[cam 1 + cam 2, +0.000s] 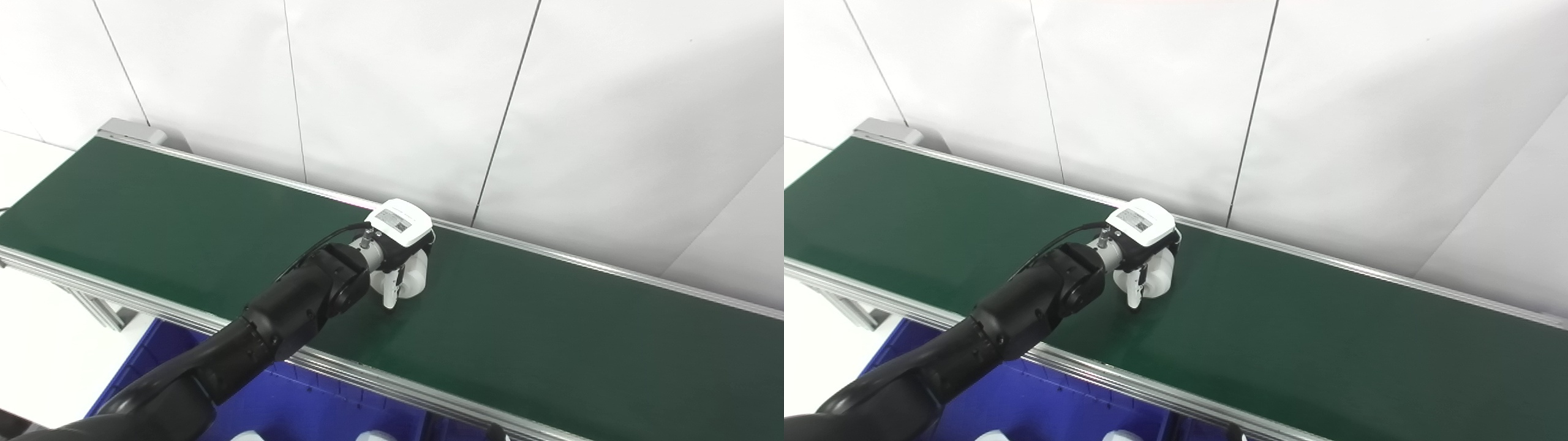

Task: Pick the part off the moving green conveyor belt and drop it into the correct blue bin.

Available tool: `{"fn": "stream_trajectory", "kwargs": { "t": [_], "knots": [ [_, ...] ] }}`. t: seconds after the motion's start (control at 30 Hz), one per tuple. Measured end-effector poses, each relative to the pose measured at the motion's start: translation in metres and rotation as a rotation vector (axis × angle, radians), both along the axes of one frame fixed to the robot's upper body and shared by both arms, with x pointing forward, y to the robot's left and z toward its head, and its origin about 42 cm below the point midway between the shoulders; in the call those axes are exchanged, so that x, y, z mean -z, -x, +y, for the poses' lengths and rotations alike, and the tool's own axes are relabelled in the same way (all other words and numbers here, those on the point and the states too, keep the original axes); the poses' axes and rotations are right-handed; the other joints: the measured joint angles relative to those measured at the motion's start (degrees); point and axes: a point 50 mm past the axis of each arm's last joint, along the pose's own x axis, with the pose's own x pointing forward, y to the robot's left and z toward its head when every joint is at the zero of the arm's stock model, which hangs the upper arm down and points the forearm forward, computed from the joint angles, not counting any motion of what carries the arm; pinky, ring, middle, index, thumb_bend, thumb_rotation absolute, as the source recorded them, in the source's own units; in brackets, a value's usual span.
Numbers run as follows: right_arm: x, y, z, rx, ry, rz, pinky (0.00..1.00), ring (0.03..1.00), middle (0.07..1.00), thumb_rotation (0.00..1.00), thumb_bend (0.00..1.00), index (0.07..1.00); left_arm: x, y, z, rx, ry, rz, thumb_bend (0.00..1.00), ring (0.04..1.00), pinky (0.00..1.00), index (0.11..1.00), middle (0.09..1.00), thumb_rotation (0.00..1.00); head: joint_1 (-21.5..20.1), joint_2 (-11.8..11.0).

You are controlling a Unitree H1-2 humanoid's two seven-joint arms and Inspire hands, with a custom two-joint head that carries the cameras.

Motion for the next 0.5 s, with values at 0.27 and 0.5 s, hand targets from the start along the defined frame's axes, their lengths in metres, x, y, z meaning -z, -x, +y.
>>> {"fn": "stream_trajectory", "kwargs": {
  "t": [0.27, 0.5],
  "knots": [
    [0.000, 0.000, 0.001, -0.011, 0.009, -0.003, 0.83, 0.853, 0.949, 1.00, 0.75, 0.969, -0.005, 0.004, -0.001, 0.021, 0.027, 0.015, 0.52, 0.326, 0.26, 0.507, 0.411, 0.00, 0.09, 0.00],
    [-0.006, -0.001, 0.002, -0.016, -0.006, -0.014, 0.84, 0.859, 0.943, 1.00, 0.74, 0.974, -0.046, 0.030, -0.001, 0.093, 0.090, -0.040, 0.52, 0.334, 0.28, 0.505, 0.397, 0.00, 2.28, 3.33]
  ]
}}
